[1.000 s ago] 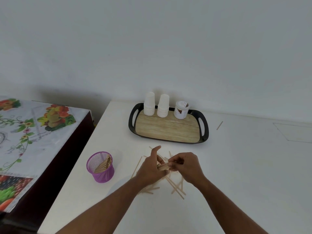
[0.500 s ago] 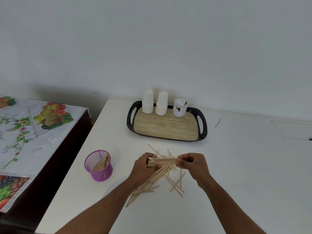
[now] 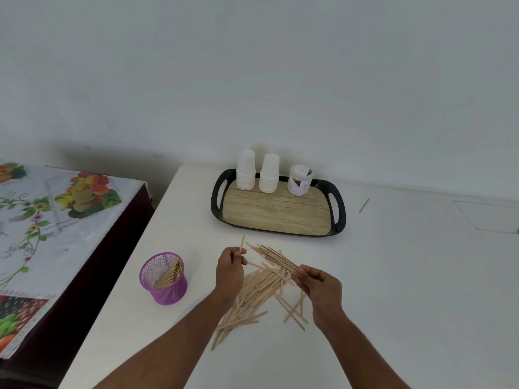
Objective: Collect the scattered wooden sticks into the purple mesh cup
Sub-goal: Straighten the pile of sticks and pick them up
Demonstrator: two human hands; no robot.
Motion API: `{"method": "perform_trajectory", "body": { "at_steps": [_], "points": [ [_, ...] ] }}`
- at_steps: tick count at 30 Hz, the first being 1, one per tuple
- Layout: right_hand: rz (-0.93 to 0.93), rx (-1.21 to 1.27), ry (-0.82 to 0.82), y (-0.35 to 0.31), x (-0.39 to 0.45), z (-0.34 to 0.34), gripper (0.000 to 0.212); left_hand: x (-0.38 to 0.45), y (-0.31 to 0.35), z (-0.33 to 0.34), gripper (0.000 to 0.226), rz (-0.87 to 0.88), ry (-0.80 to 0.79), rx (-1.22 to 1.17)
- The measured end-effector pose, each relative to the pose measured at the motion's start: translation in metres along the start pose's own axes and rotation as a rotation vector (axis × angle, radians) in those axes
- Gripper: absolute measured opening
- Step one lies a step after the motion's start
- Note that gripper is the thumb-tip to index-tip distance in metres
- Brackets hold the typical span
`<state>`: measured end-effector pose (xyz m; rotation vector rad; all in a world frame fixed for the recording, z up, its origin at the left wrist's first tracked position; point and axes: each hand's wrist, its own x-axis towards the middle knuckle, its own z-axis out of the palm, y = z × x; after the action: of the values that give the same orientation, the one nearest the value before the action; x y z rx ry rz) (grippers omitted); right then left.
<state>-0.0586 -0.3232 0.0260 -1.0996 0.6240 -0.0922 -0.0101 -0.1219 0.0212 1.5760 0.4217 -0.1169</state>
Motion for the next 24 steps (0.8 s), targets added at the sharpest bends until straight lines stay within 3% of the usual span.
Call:
{"method": "perform_trajectory", "body": {
  "at_steps": [3, 6, 9, 11, 17, 24],
  "points": [
    [0.039, 0.114, -0.003, 0.006, -0.009, 0.014, 0.017, 0.001, 0.016, 0.003, 0.023, -0.034, 0.027, -0.187],
    [0.040, 0.177, -0.011, 0.008, -0.017, 0.029, 0.020, 0.000, 0.030, 0.004, 0.019, -0.228, 0.066, -0.587],
    [-0.018, 0.151, -0.009, 0.011, -0.024, 0.043, 0.018, -0.006, 0.035, 0.009, 0.014, -0.400, 0.061, -0.934],
    [-0.066, 0.069, -0.004, 0.014, -0.029, 0.048, 0.016, -0.012, 0.033, 0.012, 0.015, -0.469, 0.023, -1.045],
    [-0.278, -0.375, 0.064, 0.031, -0.039, 0.054, 0.015, -0.023, 0.037, 0.021, 0.058, -0.483, -0.117, -1.074],
    [-0.354, -0.513, 0.058, 0.036, -0.040, 0.053, 0.015, -0.018, 0.036, 0.029, 0.028, -0.504, -0.023, -0.972]
  ]
}}
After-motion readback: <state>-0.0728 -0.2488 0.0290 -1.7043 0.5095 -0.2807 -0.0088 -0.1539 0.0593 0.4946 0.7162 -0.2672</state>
